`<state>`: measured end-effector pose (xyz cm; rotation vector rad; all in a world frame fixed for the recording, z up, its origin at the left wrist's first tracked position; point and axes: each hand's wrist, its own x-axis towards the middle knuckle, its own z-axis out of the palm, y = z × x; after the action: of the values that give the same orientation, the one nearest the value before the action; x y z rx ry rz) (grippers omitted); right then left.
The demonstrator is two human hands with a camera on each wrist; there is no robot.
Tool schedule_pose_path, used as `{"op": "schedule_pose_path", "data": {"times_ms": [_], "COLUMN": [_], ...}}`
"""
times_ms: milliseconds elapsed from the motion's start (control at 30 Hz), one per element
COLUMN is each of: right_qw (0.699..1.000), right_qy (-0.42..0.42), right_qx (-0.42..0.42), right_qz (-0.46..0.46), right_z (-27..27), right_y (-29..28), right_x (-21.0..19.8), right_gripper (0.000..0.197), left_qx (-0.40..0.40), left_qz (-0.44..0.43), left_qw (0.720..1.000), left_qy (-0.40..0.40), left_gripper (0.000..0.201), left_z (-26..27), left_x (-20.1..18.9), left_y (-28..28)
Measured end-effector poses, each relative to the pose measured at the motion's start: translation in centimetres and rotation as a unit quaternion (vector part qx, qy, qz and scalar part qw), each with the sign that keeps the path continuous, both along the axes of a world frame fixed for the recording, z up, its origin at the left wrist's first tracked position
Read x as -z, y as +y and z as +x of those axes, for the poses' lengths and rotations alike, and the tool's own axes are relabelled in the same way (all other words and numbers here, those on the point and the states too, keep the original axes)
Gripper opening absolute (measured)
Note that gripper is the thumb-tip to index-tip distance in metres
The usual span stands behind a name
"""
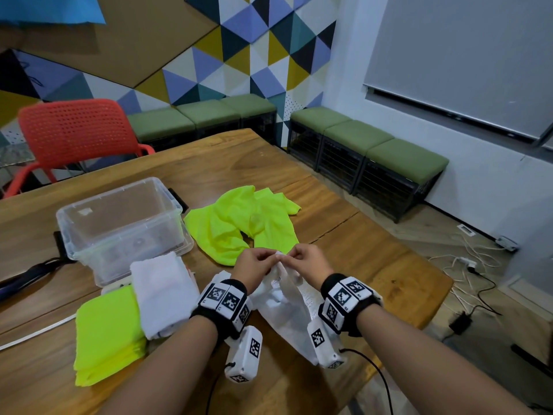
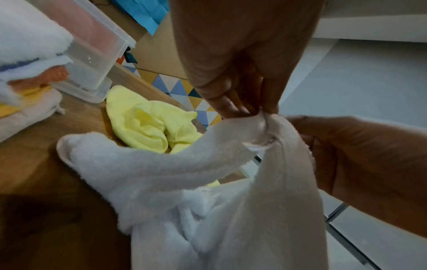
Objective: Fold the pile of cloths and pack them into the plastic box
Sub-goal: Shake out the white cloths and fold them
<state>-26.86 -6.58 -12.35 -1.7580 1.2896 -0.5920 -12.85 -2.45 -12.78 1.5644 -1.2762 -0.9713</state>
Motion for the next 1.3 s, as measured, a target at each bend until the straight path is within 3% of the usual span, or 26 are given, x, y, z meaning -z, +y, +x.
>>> {"op": "schedule_pose_path", "data": {"times_ms": [100, 167, 267, 333, 467, 667, 733, 867, 967, 1033, 1300], "right_qw": [0.997, 0.982, 0.893, 0.856, 0.868, 0.922, 0.911, 0.894, 0.899, 0.897, 0.927], "right_qy": [0.013, 0.163, 0.437, 0.509, 0.47, 0.318, 0.313, 0.292, 0.327, 0.312, 0.245], "right_qx": [-0.061, -0.088, -0.106, -0.083, 0.002, 0.102, 0.119, 0.157, 0.129, 0.137, 0.048], "right_qz": [0.042, 0.026, -0.03, -0.026, -0.16, -0.197, -0.242, -0.303, -0.261, -0.282, -0.279], "right_z": [-1.2, -2.3, -4.0, -4.9, -6.4, -7.5, -7.4, -7.4, -7.8, -7.9, -7.6], "right_y": [0.1, -0.1, -0.1, 0.0, -0.2, 0.1, 0.1, -0.4, -0.6, -0.6, 1.0], "right_x": [-0.6, -1.0, -1.1, -1.2, -2.9, -6.9, -8.5, -10.4, -10.3, -10.0, -9.7], "right_gripper": [0.026, 0.03, 0.02, 0.03, 0.034, 0.036, 0.038, 0.025, 0.023, 0.023, 0.021], "left_qx": [-0.002, -0.049, -0.12, -0.139, -0.175, -0.205, -0.23, -0.247, -0.224, -0.218, -0.23], "left_qz": [-0.025, -0.04, -0.049, -0.047, -0.034, -0.076, -0.114, -0.179, -0.112, -0.12, -0.077], "left_qw": [0.997, 0.996, 0.99, 0.986, 0.979, 0.974, 0.966, 0.951, 0.963, 0.962, 0.965], "left_qy": [-0.066, -0.069, -0.062, -0.083, -0.096, -0.061, -0.045, -0.047, -0.098, -0.113, -0.103], "left_gripper": [0.022, 0.024, 0.027, 0.029, 0.029, 0.029, 0.029, 0.028, 0.028, 0.028, 0.028], "left_z": [0.2, 0.4, 0.8, 1.0, 1.4, 1.5, 1.3, 1.8, 2.6, 3.0, 3.7], "left_x": [-0.8, -1.5, -2.7, -3.3, -4.0, -5.3, -6.2, -7.4, -6.8, -6.2, -5.4], "left_y": [-0.3, -0.7, -1.6, -2.0, -2.3, -1.6, -1.3, -0.9, -0.6, -0.4, 0.6]}}
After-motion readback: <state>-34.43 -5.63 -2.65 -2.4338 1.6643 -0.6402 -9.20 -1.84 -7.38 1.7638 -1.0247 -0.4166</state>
